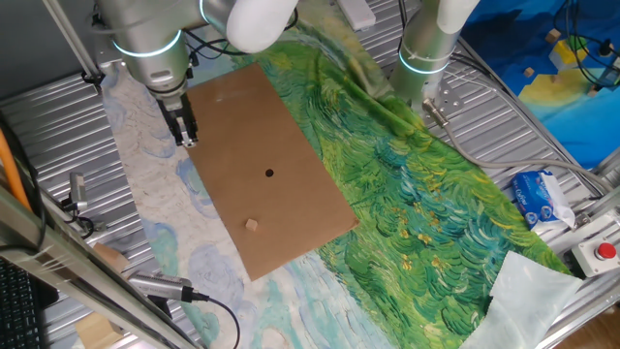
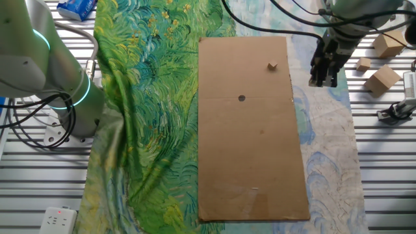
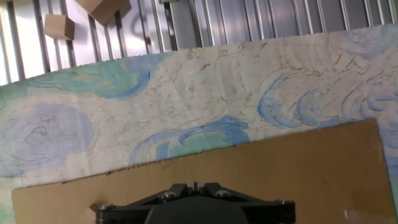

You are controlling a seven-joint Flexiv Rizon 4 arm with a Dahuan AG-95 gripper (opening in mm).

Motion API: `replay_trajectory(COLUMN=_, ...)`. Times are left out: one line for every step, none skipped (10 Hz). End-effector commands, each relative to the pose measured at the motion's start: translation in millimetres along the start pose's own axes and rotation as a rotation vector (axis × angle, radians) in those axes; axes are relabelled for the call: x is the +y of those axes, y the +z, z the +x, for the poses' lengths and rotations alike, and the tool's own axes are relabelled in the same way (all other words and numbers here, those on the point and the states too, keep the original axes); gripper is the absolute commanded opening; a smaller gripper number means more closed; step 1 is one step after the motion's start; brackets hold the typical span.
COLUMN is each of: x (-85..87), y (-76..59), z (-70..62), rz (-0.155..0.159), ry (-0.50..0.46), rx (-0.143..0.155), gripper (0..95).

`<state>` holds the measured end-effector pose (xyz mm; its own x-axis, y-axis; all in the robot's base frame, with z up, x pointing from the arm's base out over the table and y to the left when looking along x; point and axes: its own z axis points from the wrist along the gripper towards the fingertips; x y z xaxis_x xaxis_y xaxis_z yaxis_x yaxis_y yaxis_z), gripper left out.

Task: Grab the block and place it at the designated location

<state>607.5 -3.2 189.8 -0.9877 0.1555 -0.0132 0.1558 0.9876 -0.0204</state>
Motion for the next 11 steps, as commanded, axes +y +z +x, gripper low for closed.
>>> replay_trajectory(x=-0.2, y=0.3, z=0.3, rz=0.000, ry=0.002, rx=0.005, gripper=0.0)
replay_trajectory(x=-0.2, y=0.3, z=0.3, rz=0.001, ry=0.002, rx=0.007, gripper=0.0)
replay_trajectory(x=-0.2, y=0.3, z=0.3, rz=-0.001, ry=0.000, rx=0.007, gripper=0.0)
replay_trajectory(x=-0.2, y=0.3, z=0.3, rz=-0.001, ry=0.000, rx=0.009, gripper=0.0)
replay_trajectory(x=-0.2, y=0.3, z=0.3, rz=0.000, ry=0.005, rx=0.012, gripper=0.0)
replay_trajectory(x=-0.2, y=0.3, z=0.3, rz=0.000, ry=0.006, rx=0.012, gripper=0.0)
replay_trajectory(x=-0.2, y=0.3, z=0.3, rz=0.000, ry=0.002, rx=0.013, gripper=0.0)
replay_trajectory(x=-0.2, y=0.3, z=0.3, rz=0.000, ry=0.002, rx=0.013, gripper=0.0)
replay_trajectory(x=-0.2, y=0.3, z=0.3, rz=0.002, ry=0.004, rx=0.019, gripper=0.0)
replay_trajectory(x=-0.2, y=0.3, z=0.3, rz=-0.002, ry=-0.021, rx=0.027, gripper=0.0)
replay_trajectory(x=-0.2, y=0.3, z=0.3, rz=-0.005, ry=-0.033, rx=0.024, gripper=0.0)
